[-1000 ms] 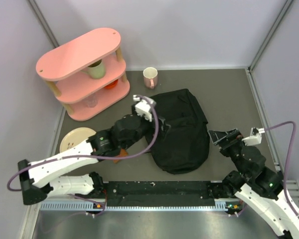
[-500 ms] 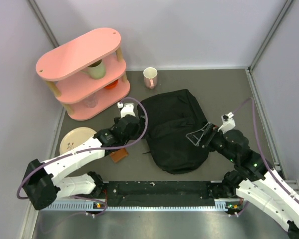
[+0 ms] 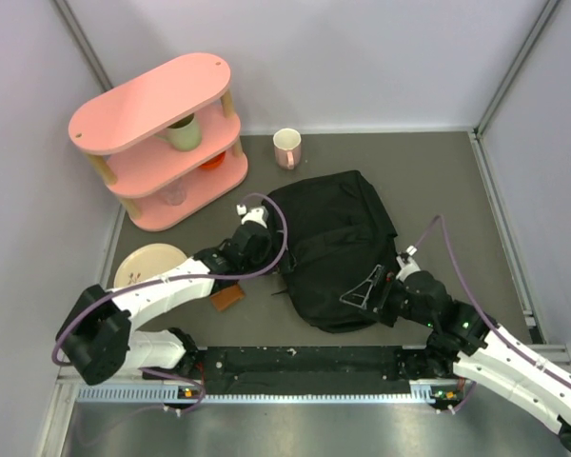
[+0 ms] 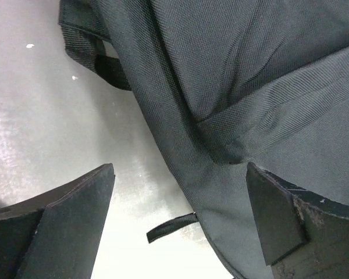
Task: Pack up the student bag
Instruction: Adjust the student bag at the center of the board.
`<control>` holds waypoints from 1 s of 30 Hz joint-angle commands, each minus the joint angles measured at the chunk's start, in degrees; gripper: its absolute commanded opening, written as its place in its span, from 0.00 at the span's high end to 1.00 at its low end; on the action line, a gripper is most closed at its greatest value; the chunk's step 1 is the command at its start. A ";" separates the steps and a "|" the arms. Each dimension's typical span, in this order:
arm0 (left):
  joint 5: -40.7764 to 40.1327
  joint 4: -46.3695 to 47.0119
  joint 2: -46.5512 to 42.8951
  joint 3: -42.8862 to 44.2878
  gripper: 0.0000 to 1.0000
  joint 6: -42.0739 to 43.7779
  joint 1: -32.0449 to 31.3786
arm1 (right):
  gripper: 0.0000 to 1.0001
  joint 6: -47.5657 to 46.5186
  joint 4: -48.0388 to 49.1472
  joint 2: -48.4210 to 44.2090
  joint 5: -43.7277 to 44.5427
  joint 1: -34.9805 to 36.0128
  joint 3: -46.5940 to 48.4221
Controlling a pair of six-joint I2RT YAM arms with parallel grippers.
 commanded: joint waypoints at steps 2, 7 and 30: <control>3.64 5.89 3.61 1.01 0.01 -0.12 0.09 | 0.13 -0.92 3.92 -0.13 -7.86 0.84 0.19; 6.36 5.82 6.59 3.46 0.01 1.11 0.18 | 0.13 -2.43 4.10 3.55 -15.51 0.84 0.11; 11.64 8.27 5.38 3.65 0.01 2.69 0.18 | 0.05 -14.55 6.19 13.66 3.05 -19.98 2.47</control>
